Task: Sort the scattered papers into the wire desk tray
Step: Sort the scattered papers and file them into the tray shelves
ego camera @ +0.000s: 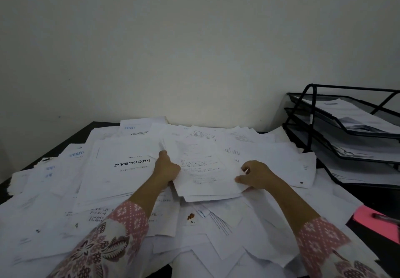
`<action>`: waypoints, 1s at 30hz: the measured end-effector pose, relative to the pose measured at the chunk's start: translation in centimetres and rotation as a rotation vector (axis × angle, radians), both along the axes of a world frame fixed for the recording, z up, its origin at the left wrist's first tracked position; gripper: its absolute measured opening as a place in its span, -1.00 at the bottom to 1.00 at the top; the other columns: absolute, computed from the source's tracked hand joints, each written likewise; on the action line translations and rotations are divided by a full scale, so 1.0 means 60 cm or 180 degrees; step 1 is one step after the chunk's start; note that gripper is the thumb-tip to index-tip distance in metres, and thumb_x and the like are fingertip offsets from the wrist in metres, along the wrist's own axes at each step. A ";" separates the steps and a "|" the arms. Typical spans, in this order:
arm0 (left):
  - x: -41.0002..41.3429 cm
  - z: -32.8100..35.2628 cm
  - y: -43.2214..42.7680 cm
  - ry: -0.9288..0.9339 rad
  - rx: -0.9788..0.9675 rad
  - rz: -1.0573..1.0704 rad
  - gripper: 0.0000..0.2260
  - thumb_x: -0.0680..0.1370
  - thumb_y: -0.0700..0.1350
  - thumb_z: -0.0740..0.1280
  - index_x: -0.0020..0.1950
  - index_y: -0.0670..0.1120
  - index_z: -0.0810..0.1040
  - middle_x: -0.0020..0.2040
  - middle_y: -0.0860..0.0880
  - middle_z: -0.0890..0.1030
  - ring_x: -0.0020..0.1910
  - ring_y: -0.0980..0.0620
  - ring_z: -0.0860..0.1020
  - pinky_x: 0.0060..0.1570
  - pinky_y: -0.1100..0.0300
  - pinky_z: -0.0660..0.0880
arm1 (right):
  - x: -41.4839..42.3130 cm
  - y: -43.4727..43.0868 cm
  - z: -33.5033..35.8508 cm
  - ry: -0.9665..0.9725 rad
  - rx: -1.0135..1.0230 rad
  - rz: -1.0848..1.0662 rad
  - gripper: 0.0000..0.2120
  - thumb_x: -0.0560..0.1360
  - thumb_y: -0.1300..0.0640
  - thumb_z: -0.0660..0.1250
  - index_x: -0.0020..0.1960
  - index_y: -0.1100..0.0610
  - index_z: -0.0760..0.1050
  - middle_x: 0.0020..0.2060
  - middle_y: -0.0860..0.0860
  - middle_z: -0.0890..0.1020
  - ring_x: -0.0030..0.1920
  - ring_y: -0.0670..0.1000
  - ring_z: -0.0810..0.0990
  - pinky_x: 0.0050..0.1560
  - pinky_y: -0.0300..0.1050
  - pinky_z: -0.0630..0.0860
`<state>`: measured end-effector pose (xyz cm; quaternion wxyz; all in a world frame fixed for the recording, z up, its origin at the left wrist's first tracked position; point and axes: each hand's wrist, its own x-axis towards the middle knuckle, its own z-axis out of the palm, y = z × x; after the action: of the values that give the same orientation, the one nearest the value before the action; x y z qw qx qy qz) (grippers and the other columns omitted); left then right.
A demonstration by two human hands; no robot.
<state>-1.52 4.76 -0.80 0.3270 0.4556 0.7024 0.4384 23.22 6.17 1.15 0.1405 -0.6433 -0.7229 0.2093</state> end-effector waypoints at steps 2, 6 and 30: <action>-0.012 0.000 0.001 0.0056 0.0220 -0.0161 -0.45 0.53 -0.35 0.25 0.47 -0.16 0.14 0.35 -0.17 0.39 0.27 -0.14 0.41 0.00 0.19 0.38 | 0.006 0.005 0.000 0.0015 0.0217 -0.0149 -0.61 0.49 -0.04 0.35 0.18 0.21 0.49 0.13 0.09 0.55 -0.03 -0.05 0.44 -0.05 -0.23 0.35; -0.032 0.009 -0.002 -0.0346 0.0510 -0.0298 -0.45 0.53 -0.34 0.25 0.46 -0.05 0.18 0.34 -0.11 0.42 0.20 -0.09 0.47 0.01 0.14 0.47 | 0.001 0.005 0.005 0.1652 -0.0047 -0.0604 -0.37 0.47 -0.17 0.32 0.37 0.20 0.34 0.26 0.09 0.48 0.16 0.07 0.50 0.05 -0.11 0.47; -0.237 -0.007 -0.054 0.2261 -0.1131 0.1078 -0.31 0.39 0.31 0.36 0.25 -0.19 0.36 0.26 -0.22 0.37 0.27 -0.19 0.33 0.21 0.00 0.33 | -0.097 -0.012 -0.034 0.2094 0.0505 -0.1201 -0.70 0.54 0.29 0.13 0.27 0.26 0.31 0.21 0.17 0.47 0.00 0.05 0.41 -0.03 -0.11 0.42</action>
<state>-15.71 1.51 -1.21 0.0618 0.3931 0.9007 0.1741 17.37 5.42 -0.87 0.4503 -0.6506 -0.5221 0.3184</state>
